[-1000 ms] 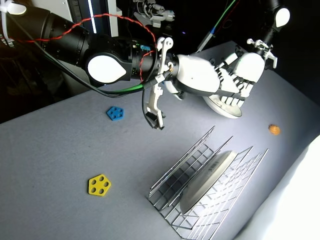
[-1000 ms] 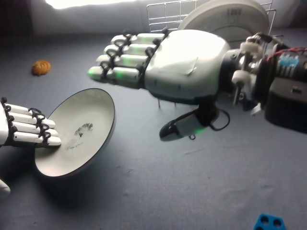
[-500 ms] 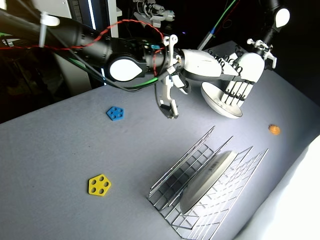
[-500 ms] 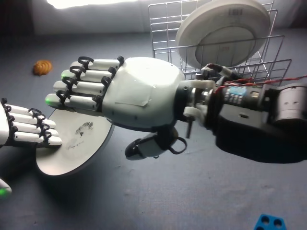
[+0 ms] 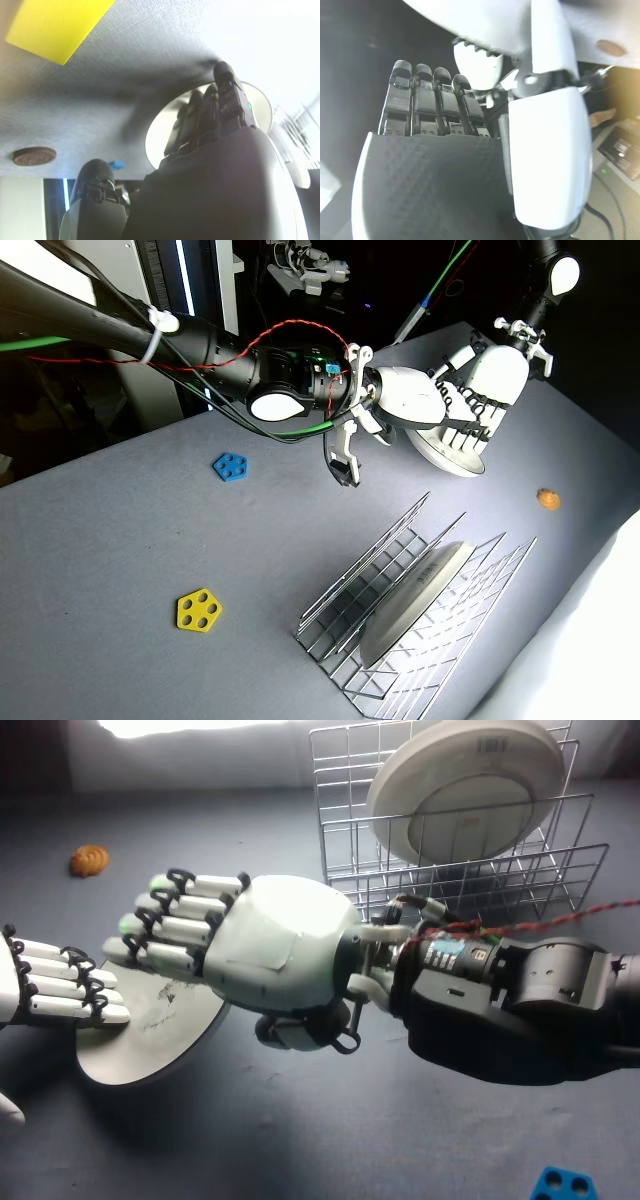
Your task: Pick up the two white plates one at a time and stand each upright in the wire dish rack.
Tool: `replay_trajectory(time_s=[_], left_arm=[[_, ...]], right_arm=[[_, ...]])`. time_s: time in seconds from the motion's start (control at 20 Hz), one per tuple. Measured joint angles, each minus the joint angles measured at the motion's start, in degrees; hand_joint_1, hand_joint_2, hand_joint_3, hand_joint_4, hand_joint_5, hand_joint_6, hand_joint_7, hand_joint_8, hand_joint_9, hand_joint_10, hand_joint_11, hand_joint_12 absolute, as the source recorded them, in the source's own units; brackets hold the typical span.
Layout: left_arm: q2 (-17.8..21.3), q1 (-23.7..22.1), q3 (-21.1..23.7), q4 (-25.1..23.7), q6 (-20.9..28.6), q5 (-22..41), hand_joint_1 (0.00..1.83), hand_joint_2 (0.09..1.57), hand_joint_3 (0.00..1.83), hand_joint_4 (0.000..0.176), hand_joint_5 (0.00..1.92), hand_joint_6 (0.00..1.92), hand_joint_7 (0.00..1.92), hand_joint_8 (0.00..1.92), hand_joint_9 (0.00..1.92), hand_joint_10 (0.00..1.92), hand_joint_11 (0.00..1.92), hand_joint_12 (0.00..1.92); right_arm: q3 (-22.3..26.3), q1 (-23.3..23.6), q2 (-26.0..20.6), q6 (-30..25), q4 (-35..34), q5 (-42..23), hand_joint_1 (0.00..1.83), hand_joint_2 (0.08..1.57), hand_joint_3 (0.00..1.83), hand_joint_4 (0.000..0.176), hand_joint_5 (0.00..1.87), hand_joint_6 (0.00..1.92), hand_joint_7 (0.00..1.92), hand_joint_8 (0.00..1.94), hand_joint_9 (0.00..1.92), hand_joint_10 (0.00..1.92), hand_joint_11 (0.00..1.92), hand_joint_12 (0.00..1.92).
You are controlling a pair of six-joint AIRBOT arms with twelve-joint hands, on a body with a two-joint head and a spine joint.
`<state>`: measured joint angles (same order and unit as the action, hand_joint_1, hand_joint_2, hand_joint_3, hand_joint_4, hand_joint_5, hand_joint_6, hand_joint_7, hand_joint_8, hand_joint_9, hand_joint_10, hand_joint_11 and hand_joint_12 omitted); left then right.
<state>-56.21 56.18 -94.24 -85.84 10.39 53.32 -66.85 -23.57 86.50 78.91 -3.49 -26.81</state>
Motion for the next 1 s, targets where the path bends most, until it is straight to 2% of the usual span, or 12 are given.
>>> replay_trajectory(time_s=[0.05,0.1,0.25,0.3,0.45,0.65,0.8,0.85,0.9,0.95,1.0], left_arm=[[0.00,0.00,-0.02,0.04,0.00,0.02,0.00,1.10,0.00,0.000,0.05,0.00,0.06,0.00,0.07,0.00,0.00,0.23],[0.00,0.00,-0.04,0.00,0.02,0.04,0.00,1.10,0.00,0.000,0.04,0.00,0.05,0.00,0.06,0.00,0.00,0.21],[0.00,0.00,-0.15,-0.09,0.04,0.09,0.00,1.11,0.00,0.000,0.10,0.01,0.10,0.01,0.09,0.00,0.00,0.28],[0.00,0.00,-0.15,-0.04,0.02,0.11,0.00,1.11,0.00,0.000,0.07,0.00,0.08,0.00,0.07,0.00,0.00,0.23],[0.00,0.00,-0.15,-0.07,0.07,0.09,0.00,1.11,0.00,0.000,0.06,0.00,0.06,0.00,0.05,0.00,0.00,0.17],[0.00,0.00,-0.15,-0.11,0.15,0.11,0.00,1.12,0.00,0.000,0.09,0.00,0.10,0.00,0.08,0.00,0.00,0.26],[-0.07,-0.37,-0.15,-0.72,0.22,0.11,0.00,1.12,0.00,0.000,0.09,0.00,0.10,0.00,0.09,0.00,0.00,0.26],[-0.07,-0.52,-0.15,-0.79,0.24,0.11,0.00,1.11,0.00,0.000,0.07,0.00,0.07,0.00,0.06,0.00,0.00,0.19],[-0.11,-0.72,-0.17,-1.20,0.28,0.09,0.00,1.11,0.00,0.000,0.06,0.00,0.07,0.00,0.07,0.00,0.00,0.23],[-0.11,-0.72,-0.20,-1.22,0.42,0.09,0.00,1.11,0.00,0.000,0.06,0.00,0.08,0.00,0.08,0.00,0.00,0.24],[-0.13,-0.72,-0.28,-1.33,0.42,0.15,0.00,1.12,0.00,0.000,0.06,0.00,0.07,0.00,0.07,0.00,0.00,0.24]], right_arm=[[-0.74,-0.61,0.55,0.11,0.00,-0.28,1.28,1.00,0.02,0.000,0.00,0.00,0.00,0.00,0.00,0.00,0.02,0.03],[-1.57,-1.03,1.11,0.26,-0.17,-0.81,1.28,1.03,0.01,0.000,0.00,0.00,0.00,0.00,0.00,0.00,0.00,0.42],[-4.02,-1.66,3.23,0.44,-0.37,-2.14,1.36,1.03,0.00,0.000,0.01,0.00,0.00,0.00,0.00,0.00,0.00,0.58],[-5.22,-2.03,4.46,0.46,-0.35,-2.95,1.36,1.03,0.00,0.000,0.03,0.01,0.00,0.00,0.00,0.00,0.00,0.53],[-6.64,-2.34,5.70,0.33,-0.28,-3.28,1.37,1.08,0.01,0.000,0.11,0.02,0.07,0.01,0.05,0.01,0.00,0.73],[-9.49,-2.34,7.58,-0.09,-0.85,-3.37,1.35,1.11,0.01,0.000,0.33,0.07,0.30,0.05,0.25,0.08,0.00,1.08],[-10.82,-2.12,9.25,-0.68,-0.81,-3.34,1.35,1.12,0.01,0.000,0.35,0.06,0.33,0.03,0.27,0.07,0.00,1.12],[-11.21,-1.86,9.73,-0.83,-0.74,-3.30,1.27,1.12,0.00,0.000,0.47,0.08,0.46,0.04,0.42,0.13,0.00,1.29],[-11.39,-1.60,10.10,-0.90,-0.76,-3.34,1.25,1.12,0.00,0.000,0.69,0.12,0.69,0.07,0.62,0.21,0.14,1.37],[-11.45,-1.33,10.32,-0.85,-0.57,-3.41,1.24,1.13,0.00,0.000,0.78,0.10,0.78,0.05,0.67,0.26,0.19,1.40],[-11.76,-1.31,10.38,-0.87,-0.61,-3.32,1.15,1.18,0.00,0.000,0.83,0.97,0.87,0.06,0.74,0.33,0.27,1.41]])
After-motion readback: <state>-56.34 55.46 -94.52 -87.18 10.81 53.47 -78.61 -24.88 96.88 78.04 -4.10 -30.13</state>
